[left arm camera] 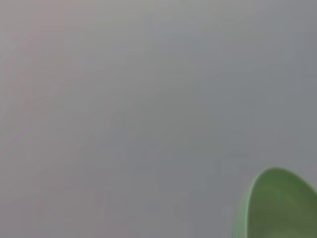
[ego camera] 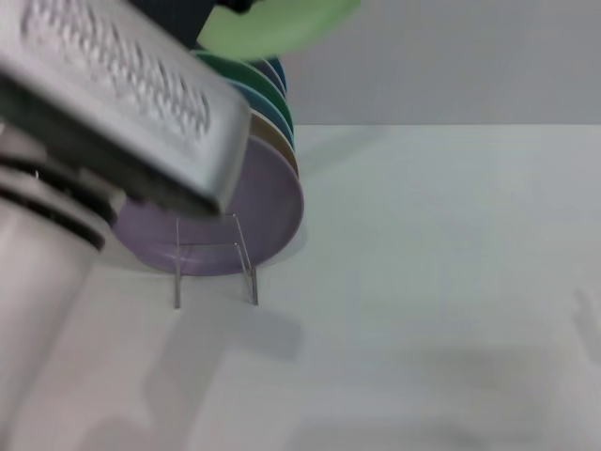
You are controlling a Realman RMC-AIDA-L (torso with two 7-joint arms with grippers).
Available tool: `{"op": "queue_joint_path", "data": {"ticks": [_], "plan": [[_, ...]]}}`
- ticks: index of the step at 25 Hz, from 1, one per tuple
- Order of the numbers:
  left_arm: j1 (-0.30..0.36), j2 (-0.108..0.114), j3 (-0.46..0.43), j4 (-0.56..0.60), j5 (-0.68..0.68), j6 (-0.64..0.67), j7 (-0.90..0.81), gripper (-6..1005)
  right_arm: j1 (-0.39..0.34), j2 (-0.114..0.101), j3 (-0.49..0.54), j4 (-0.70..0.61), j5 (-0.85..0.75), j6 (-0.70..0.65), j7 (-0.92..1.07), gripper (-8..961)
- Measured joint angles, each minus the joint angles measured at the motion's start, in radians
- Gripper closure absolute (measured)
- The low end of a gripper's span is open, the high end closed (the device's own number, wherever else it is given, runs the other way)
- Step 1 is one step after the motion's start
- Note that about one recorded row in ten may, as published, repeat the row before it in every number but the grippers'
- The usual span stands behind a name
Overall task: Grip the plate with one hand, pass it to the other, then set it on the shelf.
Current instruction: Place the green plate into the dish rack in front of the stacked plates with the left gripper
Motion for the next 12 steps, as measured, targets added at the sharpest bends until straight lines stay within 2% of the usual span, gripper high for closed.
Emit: {"op": "queue_joint_path", "data": {"ticks": [2,4,7,8,9,10,12], "plan": [[-0.013,0.018,0.061,0.068,0.143,0.215,-0.123,917,0.006,-0.001,0.001,-0.001,0.000,0.000,0.000,252],[-0.006,0.022,0.089,0.167,0.319,0.459,-0.351,918,0.016,-0.004,0.003,-0.006,0.001,0.000,0.001,252],[0.046,0.013,0.051,0.312,0.506,0.710,-0.729,920,0.022,-0.004,0.004,-0.010,0.001,0.000,0.001,252],[0.056,0.011,0.030,0.355,0.546,0.756,-0.809,920,0.025,-0.004,0.005,-0.014,0.001,0.000,0.001,252],[0.073,0.009,-0.033,0.488,0.634,0.872,-1.009,921,0.030,-0.003,0.005,-0.024,0.001,0.001,0.001,252],[0.073,0.009,-0.033,0.488,0.634,0.872,-1.009,921,0.030,-0.003,0.005,-0.024,0.001,0.001,0.001,252],[0.069,0.010,-0.069,0.608,0.665,0.947,-1.113,922,0.034,-0.002,0.006,-0.030,0.001,0.004,0.002,251]]}}
